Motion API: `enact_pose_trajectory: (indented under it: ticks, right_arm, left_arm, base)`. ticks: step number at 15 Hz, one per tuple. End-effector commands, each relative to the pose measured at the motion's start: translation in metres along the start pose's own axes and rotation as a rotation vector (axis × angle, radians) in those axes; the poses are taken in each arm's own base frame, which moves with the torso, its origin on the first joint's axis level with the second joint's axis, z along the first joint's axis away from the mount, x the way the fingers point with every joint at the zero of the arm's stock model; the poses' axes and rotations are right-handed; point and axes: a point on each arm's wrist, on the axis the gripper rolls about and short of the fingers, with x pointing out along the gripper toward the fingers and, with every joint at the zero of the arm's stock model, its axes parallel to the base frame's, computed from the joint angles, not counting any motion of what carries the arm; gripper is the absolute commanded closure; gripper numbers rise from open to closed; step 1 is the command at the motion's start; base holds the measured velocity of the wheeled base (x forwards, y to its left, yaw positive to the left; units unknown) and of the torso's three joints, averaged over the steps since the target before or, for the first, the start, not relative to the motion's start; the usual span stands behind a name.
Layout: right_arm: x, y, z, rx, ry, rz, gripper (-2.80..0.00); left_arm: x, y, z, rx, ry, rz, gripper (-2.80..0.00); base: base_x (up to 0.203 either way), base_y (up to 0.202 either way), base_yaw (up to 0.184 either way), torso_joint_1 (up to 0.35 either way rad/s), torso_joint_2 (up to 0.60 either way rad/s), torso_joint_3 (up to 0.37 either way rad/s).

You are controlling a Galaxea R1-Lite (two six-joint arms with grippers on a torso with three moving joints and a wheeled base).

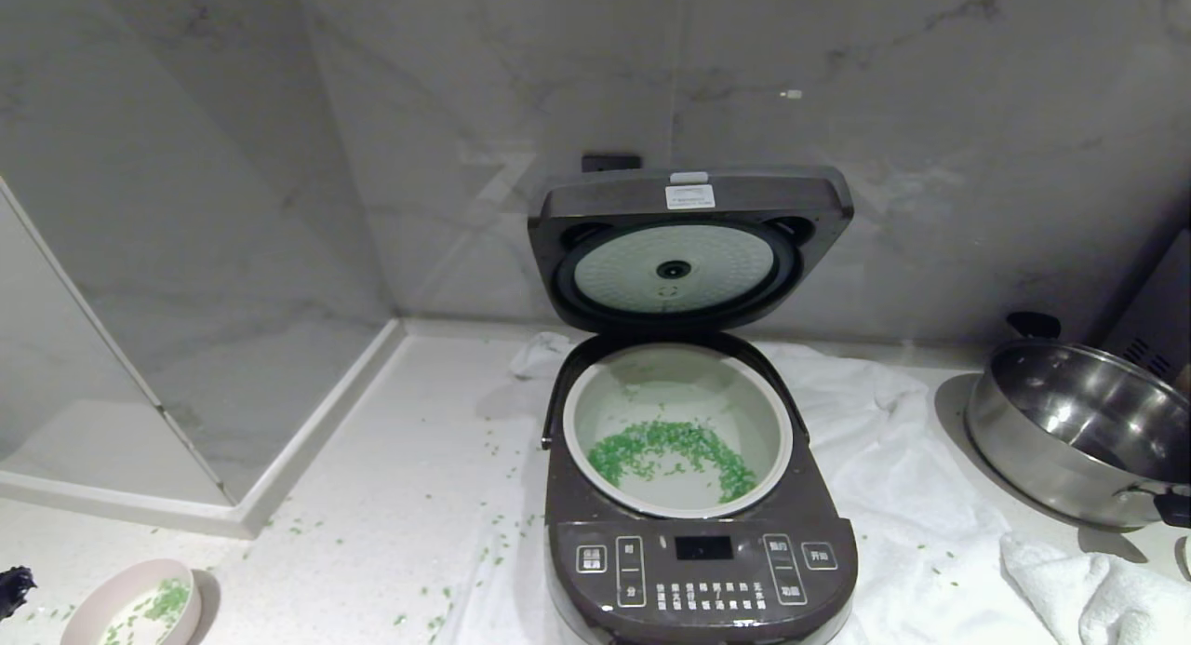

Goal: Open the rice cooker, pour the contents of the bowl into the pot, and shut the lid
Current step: Pour the water from the bowl into the rice cooker

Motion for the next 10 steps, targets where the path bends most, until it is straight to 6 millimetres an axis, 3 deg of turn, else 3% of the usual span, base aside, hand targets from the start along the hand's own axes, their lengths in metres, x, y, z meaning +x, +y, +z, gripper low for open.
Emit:
enact_pose_trajectory:
  ticks: [1, 5, 10]
  right_arm:
    - [0.0, 0.0, 0.0, 0.0, 0.001, 0.0, 0.0]
    - [0.0, 0.0, 0.0, 0.0, 0.001, 0.0, 0.0]
    - [0.0, 0.0, 0.0, 0.0, 0.001, 0.0, 0.0]
  left_arm:
    - [0.056, -0.006, 0.006, 0.033, 0.284, 0.084, 0.0]
    - [0.104, 0.022, 0.002, 0.043, 0.519, 0.184, 0.0]
    - [0.117, 0.048, -0.001, 0.004, 0.59, 0.18, 0.0]
  base:
    - [0.0, 0.0, 0.0, 0.0, 0.0, 0.0]
    - [0.0, 0.0, 0.0, 0.0, 0.0, 0.0]
    - [0.0, 0.0, 0.0, 0.0, 0.0, 0.0]
